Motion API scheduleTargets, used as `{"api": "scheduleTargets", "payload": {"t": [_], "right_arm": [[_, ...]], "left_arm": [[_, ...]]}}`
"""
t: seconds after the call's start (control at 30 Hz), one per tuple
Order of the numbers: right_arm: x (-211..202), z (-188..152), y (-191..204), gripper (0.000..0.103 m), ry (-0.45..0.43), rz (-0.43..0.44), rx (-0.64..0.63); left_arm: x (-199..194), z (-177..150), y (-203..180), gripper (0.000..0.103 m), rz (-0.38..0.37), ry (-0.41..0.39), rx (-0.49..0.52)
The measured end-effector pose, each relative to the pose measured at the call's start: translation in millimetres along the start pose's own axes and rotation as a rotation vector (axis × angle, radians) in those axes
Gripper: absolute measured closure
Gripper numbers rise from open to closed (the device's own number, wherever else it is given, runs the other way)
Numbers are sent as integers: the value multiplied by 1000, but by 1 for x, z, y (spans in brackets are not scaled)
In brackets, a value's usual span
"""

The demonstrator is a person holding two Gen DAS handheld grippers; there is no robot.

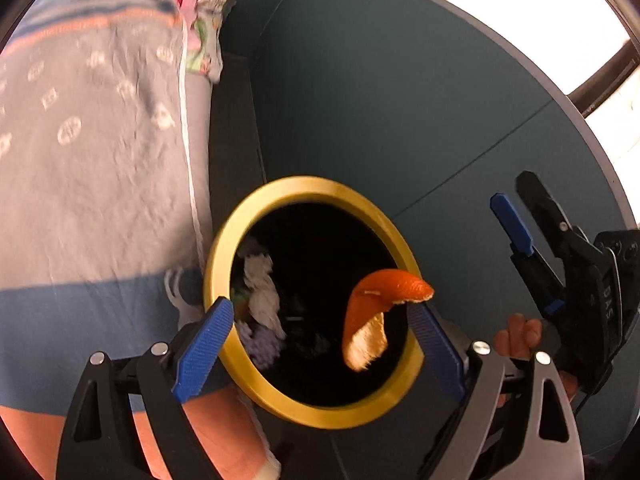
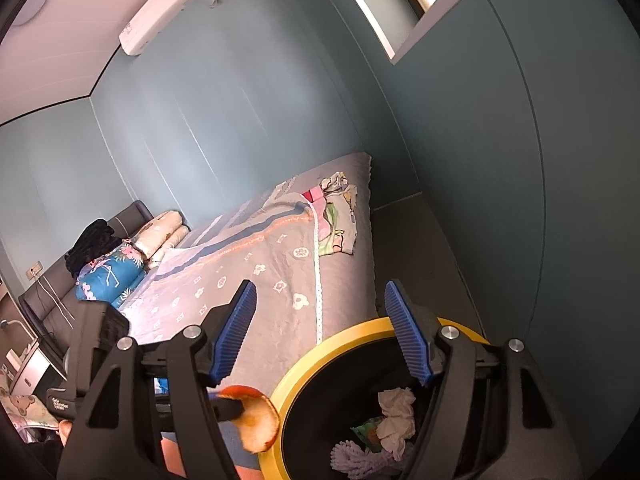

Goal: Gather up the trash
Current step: 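Open the left tool and right tool to drop peel and tissue into the bin, then move both open tools back toward the blue and pink cloths on the bed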

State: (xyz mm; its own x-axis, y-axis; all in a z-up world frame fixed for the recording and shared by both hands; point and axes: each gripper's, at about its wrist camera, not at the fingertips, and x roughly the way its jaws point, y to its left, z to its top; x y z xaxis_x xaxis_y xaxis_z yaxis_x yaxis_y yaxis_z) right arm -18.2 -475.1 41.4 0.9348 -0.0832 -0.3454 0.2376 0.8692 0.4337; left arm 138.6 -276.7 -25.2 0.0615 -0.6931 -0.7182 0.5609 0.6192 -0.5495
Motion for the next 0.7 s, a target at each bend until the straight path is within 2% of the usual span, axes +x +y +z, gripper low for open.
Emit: {"api": "scheduleTargets", "payload": {"t": [0.27, 0.57, 0.7], "right_arm": [[1, 3, -4, 39, -13, 23, -3], [1, 7, -6, 39, -16, 42, -11], [4, 6, -2, 39, -5, 56, -18]], "left_arm": [[8, -1, 7, 18, -121, 85, -98], [-9, 2, 12, 18, -80, 20, -95], [-23, 5, 22, 18, -40, -37, -98]]}}
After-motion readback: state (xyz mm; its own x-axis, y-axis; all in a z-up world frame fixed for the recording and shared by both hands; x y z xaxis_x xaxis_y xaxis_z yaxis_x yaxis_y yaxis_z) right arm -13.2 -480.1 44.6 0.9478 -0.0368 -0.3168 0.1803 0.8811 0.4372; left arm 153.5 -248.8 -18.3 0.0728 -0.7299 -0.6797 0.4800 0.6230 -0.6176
